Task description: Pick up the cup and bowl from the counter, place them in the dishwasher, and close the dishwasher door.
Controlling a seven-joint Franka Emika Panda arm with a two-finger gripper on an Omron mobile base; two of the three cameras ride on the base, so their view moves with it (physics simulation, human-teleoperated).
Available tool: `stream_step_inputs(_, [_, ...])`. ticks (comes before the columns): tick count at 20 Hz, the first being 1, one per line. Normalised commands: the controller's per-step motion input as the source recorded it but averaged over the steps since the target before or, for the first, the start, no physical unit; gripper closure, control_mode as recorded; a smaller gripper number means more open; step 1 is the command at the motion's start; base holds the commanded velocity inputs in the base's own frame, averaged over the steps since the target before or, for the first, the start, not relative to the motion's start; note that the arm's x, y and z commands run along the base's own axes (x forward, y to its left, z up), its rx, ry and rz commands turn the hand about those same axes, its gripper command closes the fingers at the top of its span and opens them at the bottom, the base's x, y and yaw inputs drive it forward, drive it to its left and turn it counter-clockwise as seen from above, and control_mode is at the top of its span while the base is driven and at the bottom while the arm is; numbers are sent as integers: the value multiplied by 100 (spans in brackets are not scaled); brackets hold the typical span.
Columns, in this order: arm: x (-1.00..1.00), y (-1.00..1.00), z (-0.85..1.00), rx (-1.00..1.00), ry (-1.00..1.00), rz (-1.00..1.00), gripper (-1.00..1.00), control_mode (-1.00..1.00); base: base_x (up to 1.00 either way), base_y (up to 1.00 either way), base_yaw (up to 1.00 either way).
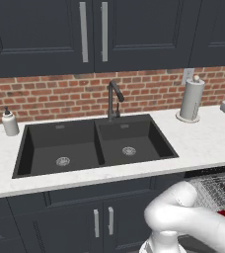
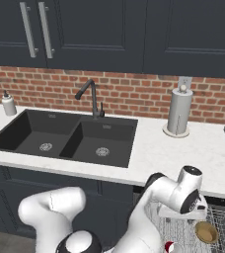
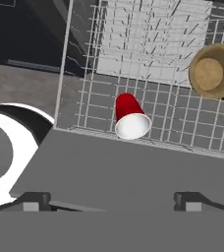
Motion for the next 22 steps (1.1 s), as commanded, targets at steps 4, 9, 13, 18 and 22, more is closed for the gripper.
stream_step_inputs(4, [-100, 0, 37, -14, -42, 10, -100, -100, 0, 0, 0])
stream_step_inputs(9, [-100, 0, 20, -12, -47, 7, -100, -100, 0, 0, 0])
stream_step_inputs(13, [-100, 0, 24, -10, -42, 5, -100, -100, 0, 0, 0])
stream_step_inputs(18, [-85, 0, 51, -11, -33, 4, -100, -100, 0, 0, 0])
stream_step_inputs(22, [-64, 0, 57, -9, -25, 2, -100, -100, 0, 0, 0])
